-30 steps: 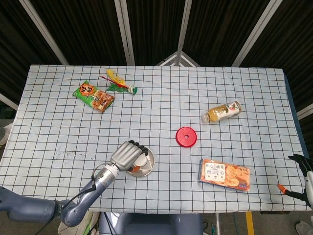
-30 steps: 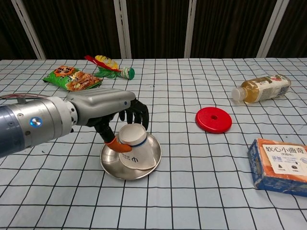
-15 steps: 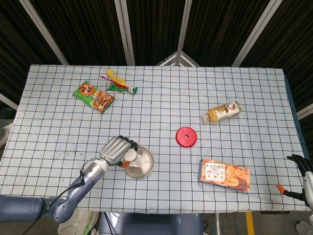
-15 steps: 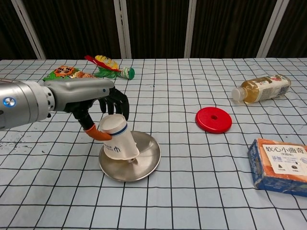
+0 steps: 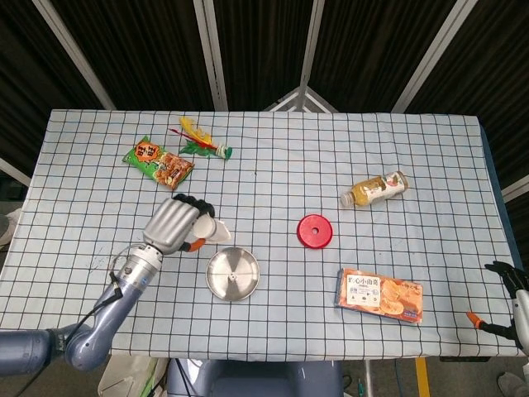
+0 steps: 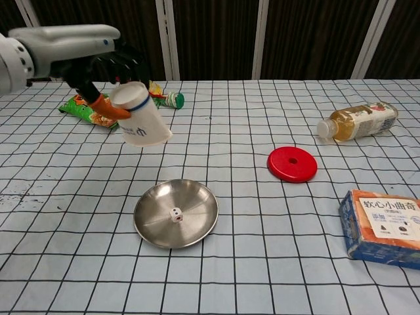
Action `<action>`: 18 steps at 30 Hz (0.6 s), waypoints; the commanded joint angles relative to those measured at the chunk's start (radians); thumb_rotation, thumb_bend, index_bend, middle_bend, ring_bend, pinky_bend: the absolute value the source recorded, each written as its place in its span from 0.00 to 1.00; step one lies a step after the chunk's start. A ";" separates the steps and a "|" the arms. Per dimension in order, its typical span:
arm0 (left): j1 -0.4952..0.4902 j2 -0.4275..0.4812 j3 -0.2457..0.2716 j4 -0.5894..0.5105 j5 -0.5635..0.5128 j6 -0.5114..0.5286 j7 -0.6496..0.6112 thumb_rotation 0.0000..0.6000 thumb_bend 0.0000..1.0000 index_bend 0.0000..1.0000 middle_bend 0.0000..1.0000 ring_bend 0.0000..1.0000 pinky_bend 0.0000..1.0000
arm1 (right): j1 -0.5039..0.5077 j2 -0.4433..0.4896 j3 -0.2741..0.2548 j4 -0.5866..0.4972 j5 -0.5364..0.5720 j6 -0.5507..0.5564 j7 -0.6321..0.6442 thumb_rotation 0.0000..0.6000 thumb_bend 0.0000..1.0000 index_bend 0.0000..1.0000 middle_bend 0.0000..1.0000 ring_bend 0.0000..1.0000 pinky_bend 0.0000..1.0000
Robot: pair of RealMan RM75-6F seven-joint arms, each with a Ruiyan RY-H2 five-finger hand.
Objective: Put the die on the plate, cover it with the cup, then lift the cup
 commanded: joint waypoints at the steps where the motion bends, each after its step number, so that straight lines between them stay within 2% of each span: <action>1: 0.015 0.107 0.015 0.014 -0.150 0.010 0.112 1.00 0.51 0.52 0.46 0.33 0.29 | -0.001 0.001 -0.002 -0.004 -0.001 0.001 -0.006 1.00 0.10 0.24 0.19 0.15 0.00; 6: 0.038 0.125 0.004 0.076 -0.255 -0.046 0.037 1.00 0.51 0.51 0.46 0.32 0.29 | 0.002 -0.001 -0.001 -0.002 0.006 -0.006 -0.016 1.00 0.10 0.24 0.19 0.15 0.00; 11: 0.063 0.044 -0.011 0.230 -0.195 -0.127 -0.139 1.00 0.51 0.51 0.45 0.32 0.29 | 0.012 -0.009 0.000 0.001 0.016 -0.025 -0.031 1.00 0.10 0.24 0.19 0.15 0.00; 18: 0.040 -0.043 0.002 0.358 -0.171 -0.177 -0.143 1.00 0.51 0.51 0.45 0.32 0.29 | 0.020 -0.017 0.003 0.010 0.032 -0.041 -0.042 1.00 0.10 0.24 0.19 0.15 0.00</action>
